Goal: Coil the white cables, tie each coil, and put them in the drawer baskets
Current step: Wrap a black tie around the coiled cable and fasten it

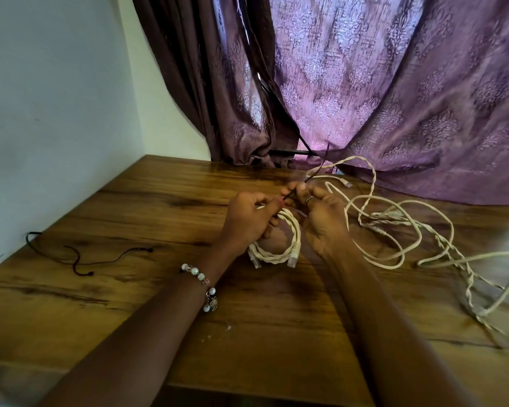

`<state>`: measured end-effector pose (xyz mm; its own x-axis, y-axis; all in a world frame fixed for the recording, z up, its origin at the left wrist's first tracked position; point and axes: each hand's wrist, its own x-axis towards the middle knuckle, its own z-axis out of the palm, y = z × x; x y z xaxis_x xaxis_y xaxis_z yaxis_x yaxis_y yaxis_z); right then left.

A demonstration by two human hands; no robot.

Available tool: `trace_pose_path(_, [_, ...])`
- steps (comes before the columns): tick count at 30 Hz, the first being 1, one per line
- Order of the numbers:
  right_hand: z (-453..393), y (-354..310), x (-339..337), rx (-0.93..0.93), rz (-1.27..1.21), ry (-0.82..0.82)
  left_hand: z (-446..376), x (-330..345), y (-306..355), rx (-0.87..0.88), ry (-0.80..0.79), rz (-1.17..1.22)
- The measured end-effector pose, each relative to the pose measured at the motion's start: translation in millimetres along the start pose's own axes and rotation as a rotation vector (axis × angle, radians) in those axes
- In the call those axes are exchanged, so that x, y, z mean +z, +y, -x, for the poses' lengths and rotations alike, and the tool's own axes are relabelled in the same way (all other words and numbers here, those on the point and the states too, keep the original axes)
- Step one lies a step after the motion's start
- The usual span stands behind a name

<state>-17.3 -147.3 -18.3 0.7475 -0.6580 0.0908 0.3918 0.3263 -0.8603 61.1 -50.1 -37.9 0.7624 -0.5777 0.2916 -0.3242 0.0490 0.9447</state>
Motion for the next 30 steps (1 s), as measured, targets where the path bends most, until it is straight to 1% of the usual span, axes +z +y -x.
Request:
trace_pose_path(4, [-1.4,-3.3,-1.0,-0.012,-0.078,0.025,0.9,0.2,3.0,0.061,-0.051,-0.066])
trace_pose_path(8, [-1.6,-10.7,0.3,-0.022,-0.113,0.084,6.2,6.5,11.4,0.081,-0.153,-0.122])
trace_pose_path(11, [-1.8,-18.4,2.1,-0.01,-0.127,0.134,9.0,12.7,16.9,0.133,-0.208,-0.23])
trace_pose_path(14, [-2.4,-24.7,2.6,-0.042,-0.145,0.123,8.5,16.7,21.9,0.201,-0.219,-0.287])
trace_pose_path(16, [-2.8,-26.6,0.7,-0.059,-0.154,0.135,7.7,18.8,23.1,0.21,-0.221,-0.272])
trace_pose_path(20, [-0.4,-31.5,1.8,-0.053,-0.169,0.171,6.4,18.0,21.8,0.168,-0.227,-0.185])
trace_pose_path(23, [2.1,-31.9,5.7,-0.13,-0.104,0.19,6.2,17.2,22.6,0.16,-0.217,-0.156])
trace_pose_path(26, [1.6,-29.7,3.4,-0.18,-0.064,0.159,5.1,17.2,24.1,0.108,-0.208,-0.169])
trace_pose_path(28, [-0.3,-29.5,-2.0,-0.17,-0.065,0.143,5.1,16.3,23.6,0.071,-0.237,-0.154])
trace_pose_path(30, [-2.7,-31.3,-6.9,-0.161,-0.053,0.132,7.9,15.3,24.6,0.058,-0.288,-0.083])
